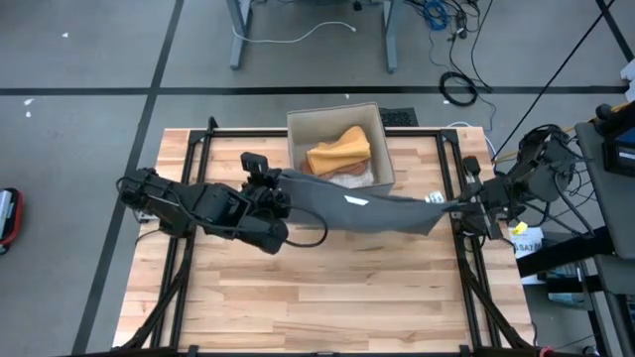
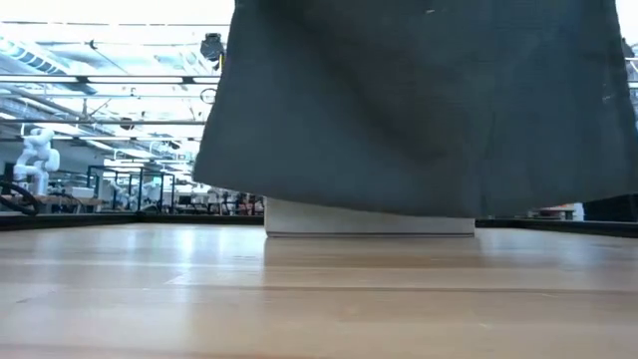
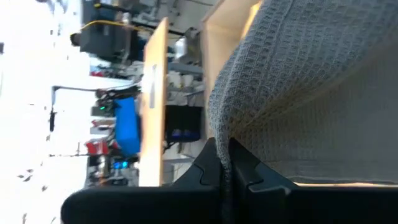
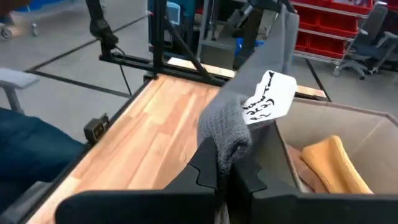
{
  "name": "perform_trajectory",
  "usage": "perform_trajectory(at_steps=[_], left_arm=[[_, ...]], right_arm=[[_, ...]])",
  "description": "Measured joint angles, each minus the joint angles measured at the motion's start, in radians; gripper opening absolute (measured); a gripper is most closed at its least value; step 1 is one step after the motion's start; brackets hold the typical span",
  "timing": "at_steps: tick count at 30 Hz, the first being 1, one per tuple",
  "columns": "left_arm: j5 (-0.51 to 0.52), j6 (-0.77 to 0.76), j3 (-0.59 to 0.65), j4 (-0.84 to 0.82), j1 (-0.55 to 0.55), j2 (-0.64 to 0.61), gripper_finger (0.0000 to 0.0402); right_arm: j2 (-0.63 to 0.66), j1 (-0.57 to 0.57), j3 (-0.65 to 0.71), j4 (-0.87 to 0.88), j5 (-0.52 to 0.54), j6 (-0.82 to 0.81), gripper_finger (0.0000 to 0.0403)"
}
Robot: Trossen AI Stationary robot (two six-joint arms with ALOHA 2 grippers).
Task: Fold towel
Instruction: Fold the orange towel
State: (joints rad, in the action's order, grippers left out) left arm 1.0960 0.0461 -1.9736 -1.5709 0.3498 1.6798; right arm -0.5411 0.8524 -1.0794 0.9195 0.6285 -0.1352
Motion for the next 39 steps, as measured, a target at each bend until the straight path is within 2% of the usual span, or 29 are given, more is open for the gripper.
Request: perform_trajectory(at_steps=[2, 4, 6, 10, 14, 20, 28, 32, 35, 39], left_arm=[[0.015, -0.012, 0.0, 0.0, -0.003, 0.0, 0.0], [-0.033, -0.023, 0.0, 0.0, 0.003, 0.0, 0.0], [-0.152, -0.03, 0.0, 0.0, 0.022, 0.0, 0.0], [-0.457, -0.065, 0.009, 0.008, 0.07, 0.0, 0.0], [-0.61, -0.118, 0.079, 0.036, 0.125, 0.005, 0.0], [-0.665, -0.215, 0.265, 0.152, 0.186, 0.004, 0.0], [-0.793, -0.21, 0.631, 0.567, 0.205, 0.005, 0.0], [-0.833, -0.237, 0.776, 0.743, 0.214, 0.005, 0.0005], [-0.836, -0.248, 0.857, 0.855, 0.227, 0.005, 0.0023], [-0.838, -0.25, 0.903, 0.959, 0.249, 0.005, 0.0051]], right_arm=[[0.0, 0.0, -0.003, -0.005, -0.003, -0.008, 0.0], [-0.003, 0.0, 0.006, -0.008, -0.05, -0.045, 0.0], [-0.006, 0.0, 0.034, -0.008, -0.113, -0.083, 0.0], [-0.01, 0.0, 0.137, -0.035, -0.215, -0.191, 0.0], [-0.011, 0.001, 0.301, -0.178, -0.34, -0.273, 0.0], [-0.039, 0.0, 0.581, -0.563, -0.46, -0.316, 0.0], [-0.142, 0.02, 0.856, -0.936, -0.534, -0.488, 0.0017], [-0.205, 0.063, 0.919, -1.138, -0.534, -0.522, 0.0043], [-0.247, 0.088, 0.922, -1.212, -0.531, -0.523, 0.0072], [-0.294, 0.1, 0.922, -1.263, -0.523, -0.546, 0.0108]])
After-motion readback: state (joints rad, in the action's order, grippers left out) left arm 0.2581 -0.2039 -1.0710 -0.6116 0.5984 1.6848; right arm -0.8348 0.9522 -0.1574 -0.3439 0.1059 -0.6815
